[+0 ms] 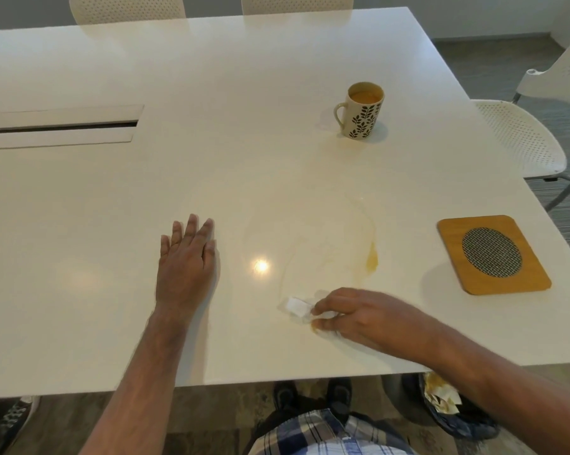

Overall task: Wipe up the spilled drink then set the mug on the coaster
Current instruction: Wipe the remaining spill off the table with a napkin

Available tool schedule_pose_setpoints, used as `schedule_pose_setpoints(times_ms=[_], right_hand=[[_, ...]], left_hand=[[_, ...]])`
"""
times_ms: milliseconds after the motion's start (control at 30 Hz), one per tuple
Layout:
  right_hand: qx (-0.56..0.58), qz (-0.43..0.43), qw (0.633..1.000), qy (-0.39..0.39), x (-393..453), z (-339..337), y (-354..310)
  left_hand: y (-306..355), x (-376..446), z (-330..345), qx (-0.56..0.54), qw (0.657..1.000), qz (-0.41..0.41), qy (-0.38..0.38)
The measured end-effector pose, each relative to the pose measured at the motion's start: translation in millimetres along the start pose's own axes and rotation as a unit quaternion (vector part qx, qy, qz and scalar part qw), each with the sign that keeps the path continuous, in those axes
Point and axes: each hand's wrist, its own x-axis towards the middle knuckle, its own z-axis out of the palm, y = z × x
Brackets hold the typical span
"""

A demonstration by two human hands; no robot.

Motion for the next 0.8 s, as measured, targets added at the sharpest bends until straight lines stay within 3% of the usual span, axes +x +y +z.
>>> schedule_pose_setpoints(times_ms=[100,333,600,800], right_hand=[[-0.014,0.031,0.999,0.008,-11,-9,24],[-0.026,0.195,0.971,0.133,-2,-32,77],[0.010,0.092,0.992,0.090,-19,-4,17],[-0.043,0.131,0.983,0.121,-34,-14,58]], left_hand=[[-1,1,0,0.004,1.000,0.006,-0.001],[-4,1,3,0.005,1.000,0.006,-0.003],[-7,3,5,0.006,1.000,0.007,-0.002],[-5,2,3,0.001,1.000,0.004,-0.003]])
